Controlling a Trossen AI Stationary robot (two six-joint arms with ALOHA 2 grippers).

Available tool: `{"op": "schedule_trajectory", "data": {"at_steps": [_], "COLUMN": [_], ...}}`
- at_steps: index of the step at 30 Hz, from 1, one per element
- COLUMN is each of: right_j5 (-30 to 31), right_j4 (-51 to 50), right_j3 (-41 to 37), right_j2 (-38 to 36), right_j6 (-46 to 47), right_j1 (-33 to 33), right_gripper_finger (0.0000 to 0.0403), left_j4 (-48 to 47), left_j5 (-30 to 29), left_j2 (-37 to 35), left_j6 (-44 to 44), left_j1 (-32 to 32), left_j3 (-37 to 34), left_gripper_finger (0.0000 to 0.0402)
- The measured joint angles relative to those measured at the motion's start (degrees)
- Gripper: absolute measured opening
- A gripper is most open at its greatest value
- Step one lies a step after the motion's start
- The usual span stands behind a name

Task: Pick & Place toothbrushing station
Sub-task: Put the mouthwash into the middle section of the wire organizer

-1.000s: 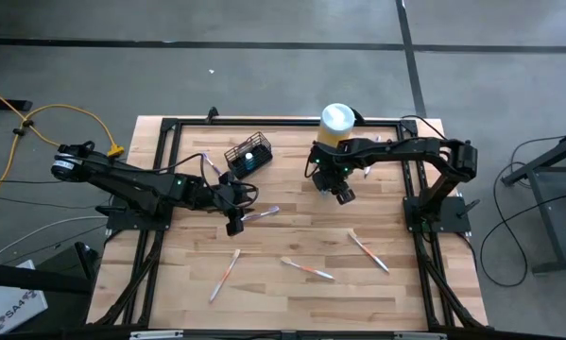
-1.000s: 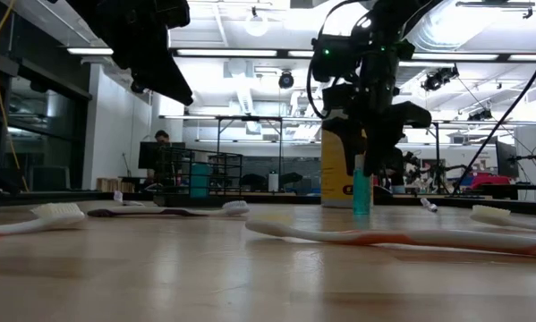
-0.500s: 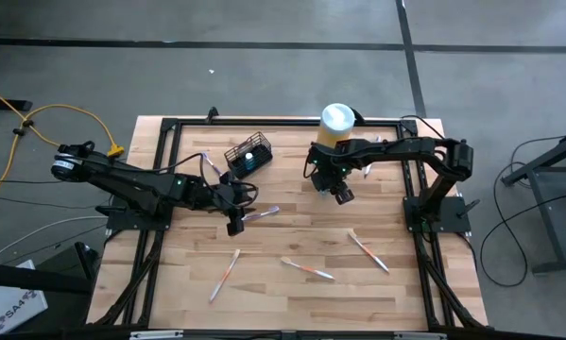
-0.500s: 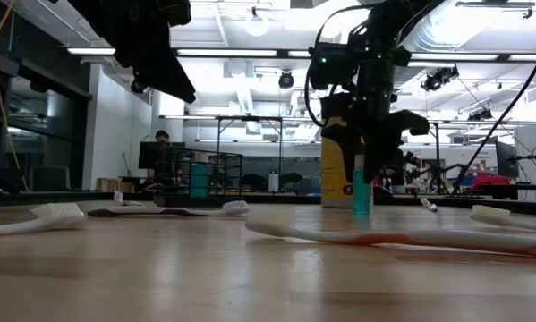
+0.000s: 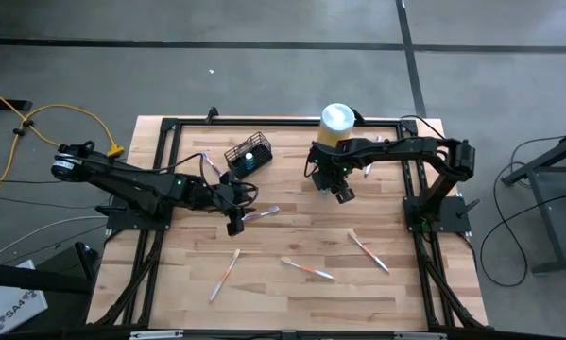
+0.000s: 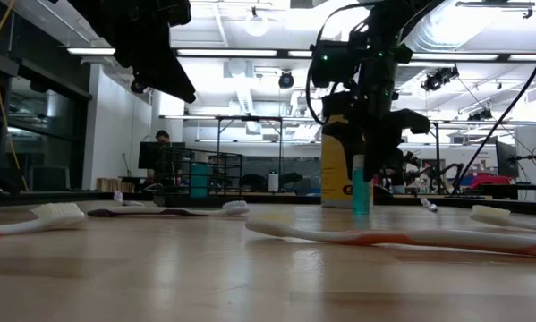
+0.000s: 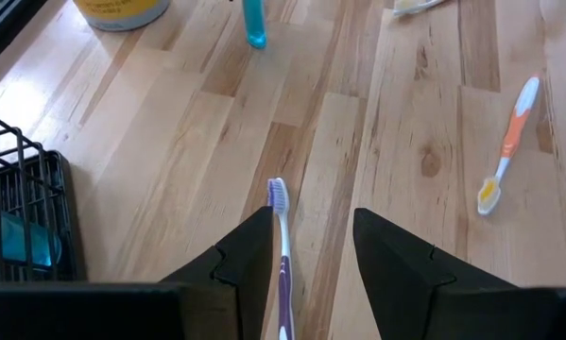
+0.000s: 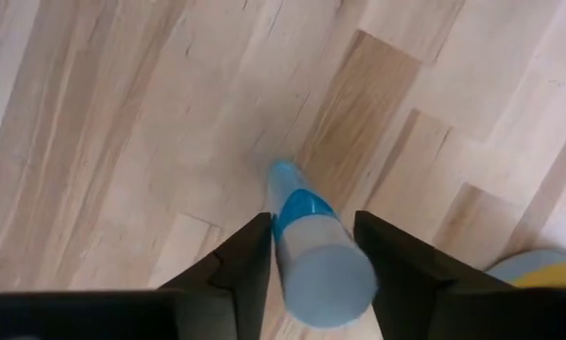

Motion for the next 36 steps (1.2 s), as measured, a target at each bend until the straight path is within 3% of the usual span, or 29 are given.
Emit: {"op": "schedule_trajectory", "data": {"at_steps": [7,22,36], "right_j5": [-0.27,-0.22,2.69], "right_j4": [-0.05,0.34,-6.4], "right_j3": [0.0,0.1,11.18], "right_j2": [0.0,-0.17,-0.28], "right_j6": [0.06,0.99,2.41], "right_j1": [0.0,0.27,2.67], "right_gripper_finger": [0.0085,0.0085,0.0085], "left_j4": [0.0,0.0,0.02], "left_j5": [0.0,0.0,0.0], "left_j2": [0.0,0.0,0.0], "left_j6": [-0.02,0.0,-0.02], "left_j1": [-0.01,-0.01,0.01], "left_j3": [0.0,0.0,0.0], "left_gripper_finger": [0.0142,0.0142,0.0142]}}
